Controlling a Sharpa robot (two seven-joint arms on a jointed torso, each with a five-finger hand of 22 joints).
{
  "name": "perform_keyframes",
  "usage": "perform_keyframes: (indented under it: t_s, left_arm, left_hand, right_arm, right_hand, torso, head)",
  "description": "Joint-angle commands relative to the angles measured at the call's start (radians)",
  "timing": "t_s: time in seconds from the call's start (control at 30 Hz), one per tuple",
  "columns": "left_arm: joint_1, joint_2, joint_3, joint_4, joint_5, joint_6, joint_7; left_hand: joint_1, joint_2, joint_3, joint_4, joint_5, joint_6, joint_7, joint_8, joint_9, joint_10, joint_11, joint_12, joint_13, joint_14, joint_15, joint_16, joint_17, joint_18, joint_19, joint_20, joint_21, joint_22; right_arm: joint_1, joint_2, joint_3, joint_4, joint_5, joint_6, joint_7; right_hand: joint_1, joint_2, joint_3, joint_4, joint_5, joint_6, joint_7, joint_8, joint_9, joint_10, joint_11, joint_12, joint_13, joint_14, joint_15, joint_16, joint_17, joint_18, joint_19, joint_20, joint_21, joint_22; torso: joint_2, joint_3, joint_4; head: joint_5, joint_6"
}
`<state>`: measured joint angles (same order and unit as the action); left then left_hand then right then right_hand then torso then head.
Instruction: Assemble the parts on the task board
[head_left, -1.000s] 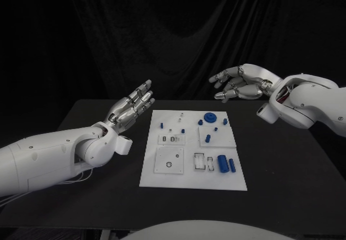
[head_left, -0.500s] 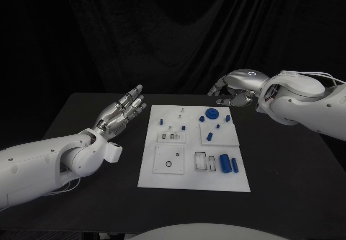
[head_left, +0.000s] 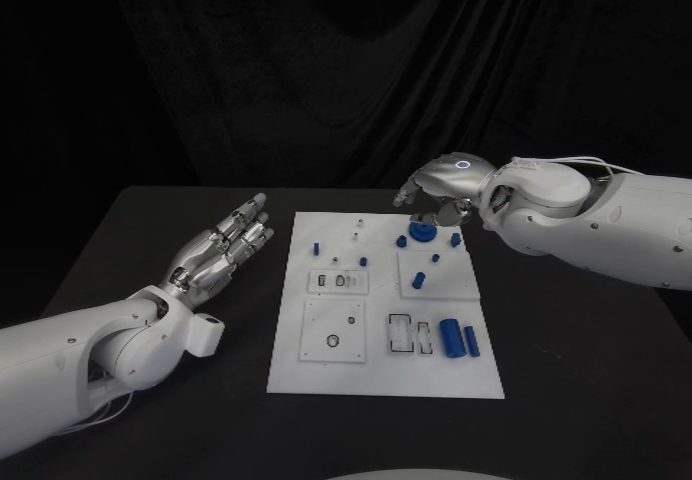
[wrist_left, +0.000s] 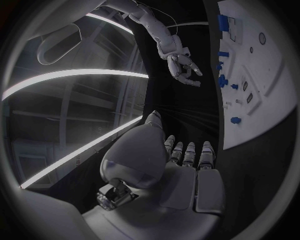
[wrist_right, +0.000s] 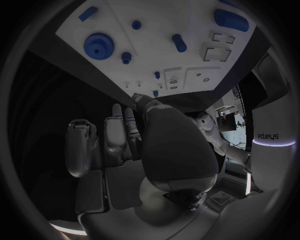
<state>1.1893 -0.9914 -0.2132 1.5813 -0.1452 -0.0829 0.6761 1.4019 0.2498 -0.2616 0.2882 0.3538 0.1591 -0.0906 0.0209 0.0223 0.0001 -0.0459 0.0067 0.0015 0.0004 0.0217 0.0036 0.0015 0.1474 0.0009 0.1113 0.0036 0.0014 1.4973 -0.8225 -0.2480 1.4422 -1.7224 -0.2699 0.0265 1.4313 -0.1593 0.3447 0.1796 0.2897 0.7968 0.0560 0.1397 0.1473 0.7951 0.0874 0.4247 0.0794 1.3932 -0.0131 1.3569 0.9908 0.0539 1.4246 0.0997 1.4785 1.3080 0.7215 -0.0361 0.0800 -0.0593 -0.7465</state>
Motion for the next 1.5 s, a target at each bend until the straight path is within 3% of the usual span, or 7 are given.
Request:
perform_keyframes:
  t_s: [0.03,0.23,0.6,0.73,1.07,1.27,1.5]
  left_arm:
    - [0.002,-0.009,0.001,0.014,-0.024,-0.011,0.173]
    - [0.002,-0.016,0.001,0.022,-0.026,-0.012,0.171]
    - [0.002,-0.015,0.001,0.02,-0.027,-0.01,0.169]
    - [0.002,-0.014,0.001,0.018,-0.027,-0.008,0.169]
    - [0.002,-0.01,0.001,0.012,-0.027,-0.003,0.167]
    - [0.002,-0.008,0.001,0.007,-0.027,-0.002,0.164]
    - [0.002,-0.003,0.001,0.0,-0.027,0.003,0.161]
  left_hand:
    - [0.009,0.0,0.002,0.002,0.004,0.005,0.003,0.003,0.002,0.0,0.006,-0.007,-0.002,0.0,0.004,-0.004,-0.001,0.014,0.0,0.007,-0.002,0.0]
    - [0.014,-0.001,0.001,0.002,0.004,0.006,0.005,0.004,0.002,0.0,0.013,-0.007,-0.002,0.0,0.002,-0.004,-0.001,0.015,0.001,0.007,-0.002,0.0]
    - [0.017,-0.001,0.002,0.002,0.004,0.003,0.006,0.003,0.001,0.0,0.017,-0.007,-0.002,0.0,0.003,-0.004,-0.001,0.016,0.001,0.008,-0.002,0.0]
    - [0.018,-0.001,0.002,0.002,0.004,0.003,0.006,0.003,0.001,0.0,0.018,-0.007,-0.002,0.0,0.004,-0.004,-0.001,0.016,0.001,0.008,-0.002,0.0]
    - [0.021,-0.001,0.003,0.001,0.004,0.002,0.006,0.002,0.001,0.0,0.021,-0.007,-0.002,0.0,0.006,-0.004,-0.001,0.017,0.001,0.01,-0.001,0.001]
    - [0.024,-0.001,0.003,0.001,0.004,0.0,0.007,0.002,0.001,0.0,0.025,-0.007,-0.002,0.0,0.009,-0.004,-0.001,0.017,0.002,0.014,-0.001,0.001]
    - [0.026,-0.001,0.003,0.001,0.004,-0.002,0.007,0.002,0.0,0.0,0.028,-0.007,-0.002,0.0,0.011,-0.004,-0.001,0.017,0.002,0.017,-0.001,0.001]
  right_arm:
    - [-0.01,0.004,0.001,-0.007,-0.028,0.038,-0.028]
    - [-0.026,0.015,0.001,-0.026,-0.028,0.076,-0.031]
    - [-0.052,0.029,0.001,-0.047,-0.028,0.099,-0.032]
    - [-0.057,0.034,0.001,-0.055,-0.028,0.106,-0.036]
    - [-0.066,0.049,0.001,-0.08,-0.028,0.083,-0.042]
    - [-0.068,0.056,0.001,-0.091,-0.028,0.057,-0.033]
    - [-0.071,0.066,0.001,-0.105,-0.028,0.043,-0.027]
  right_hand:
    - [-0.014,0.001,-0.003,0.011,-0.006,0.002,0.007,-0.006,0.0,0.009,0.003,-0.017,-0.003,0.001,0.003,-0.002,-0.008,-0.008,0.004,0.001,0.003,0.088]
    - [-0.028,-0.005,-0.021,0.016,-0.007,-0.004,0.013,-0.022,-0.005,0.011,0.009,-0.079,-0.01,0.003,0.007,-0.004,-0.006,-0.008,0.004,0.006,0.001,0.09]
    - [-0.022,-0.003,-0.031,0.007,-0.006,0.007,0.014,-0.024,-0.004,0.026,0.01,-0.114,-0.008,0.0,0.008,-0.009,-0.013,-0.007,0.0,0.007,-0.003,0.087]
    - [-0.02,-0.002,-0.034,0.004,-0.006,0.013,0.019,-0.023,-0.002,0.039,0.012,-0.121,-0.005,0.001,0.009,-0.009,-0.012,-0.007,-0.001,0.008,-0.004,0.087]
    - [0.002,0.001,-0.027,-0.027,-0.005,0.054,0.031,-0.01,0.015,0.07,0.013,-0.15,0.004,-0.007,0.011,-0.02,-0.03,-0.002,-0.014,0.009,-0.015,0.074]
    - [0.014,0.002,-0.018,-0.049,-0.006,0.061,0.023,-0.008,0.024,0.067,0.011,-0.161,0.01,-0.019,0.01,-0.031,-0.05,0.002,-0.029,0.009,-0.027,0.059]
    - [0.013,0.003,-0.013,-0.063,-0.006,0.065,0.017,-0.007,0.034,0.062,0.008,-0.16,0.019,-0.03,0.008,-0.041,-0.067,0.007,-0.044,0.007,-0.038,0.044]
  torso:
    - [0.025,-0.0042,0.0111]
    - [0.036,-0.0056,0.0154]
    - [0.039,-0.0066,0.0137]
    - [0.039,-0.0067,0.0173]
    - [0.041,-0.0079,0.0179]
    - [0.041,-0.0089,0.0169]
    - [0.043,-0.0083,0.0191]
  head:
    - [-0.011,0.014]
    - [-0.01,0.025]
    - [-0.004,0.021]
    - [-0.008,0.02]
    - [-0.005,0.018]
    - [0.002,0.016]
    - [-0.003,0.016]
